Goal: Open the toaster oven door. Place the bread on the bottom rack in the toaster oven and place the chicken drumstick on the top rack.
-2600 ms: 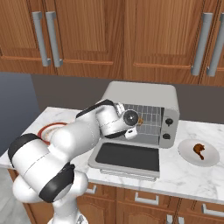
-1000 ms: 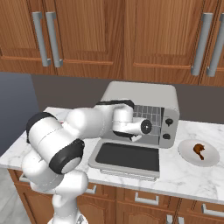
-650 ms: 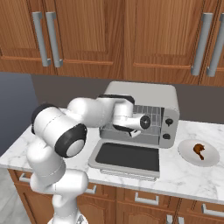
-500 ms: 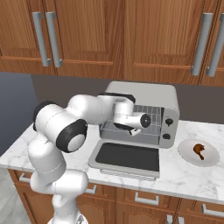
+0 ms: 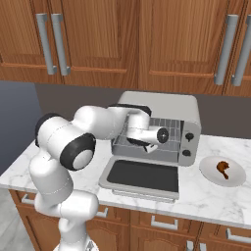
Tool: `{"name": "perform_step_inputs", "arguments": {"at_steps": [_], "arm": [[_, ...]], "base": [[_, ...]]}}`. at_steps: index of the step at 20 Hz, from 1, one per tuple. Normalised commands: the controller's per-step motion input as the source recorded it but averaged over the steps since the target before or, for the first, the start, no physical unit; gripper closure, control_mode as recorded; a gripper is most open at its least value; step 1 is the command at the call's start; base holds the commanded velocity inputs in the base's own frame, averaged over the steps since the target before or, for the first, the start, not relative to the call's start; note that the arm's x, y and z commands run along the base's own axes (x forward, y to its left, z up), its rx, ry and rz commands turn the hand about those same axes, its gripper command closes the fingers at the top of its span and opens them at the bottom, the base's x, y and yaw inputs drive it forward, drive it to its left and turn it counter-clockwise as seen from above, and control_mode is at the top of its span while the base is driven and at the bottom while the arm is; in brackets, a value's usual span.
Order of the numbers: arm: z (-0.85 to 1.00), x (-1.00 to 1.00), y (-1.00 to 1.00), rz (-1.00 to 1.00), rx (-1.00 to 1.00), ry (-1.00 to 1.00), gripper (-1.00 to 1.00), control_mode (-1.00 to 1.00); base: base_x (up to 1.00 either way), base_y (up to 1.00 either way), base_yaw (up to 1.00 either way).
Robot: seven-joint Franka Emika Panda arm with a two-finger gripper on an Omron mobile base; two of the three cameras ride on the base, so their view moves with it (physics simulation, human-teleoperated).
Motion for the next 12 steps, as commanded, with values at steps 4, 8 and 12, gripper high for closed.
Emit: {"name": "perform_step_inputs", "arguments": {"at_steps": [4,8,12], "arm": [[-0.28,-0.26,-0.04,0.06,0.00,0.01,1.00,-1.00],[-0.42,-0.53,-0.06,0.11,0.00,0.09,1.00,-1.00],[-0.34,-0.69,-0.11,0.12,0.00,0.12,1.00,-1.00]], "base": [[0.00,0.00,0.00],[0.00,0.00,0.00],[0.00,0.00,0.00]]}}
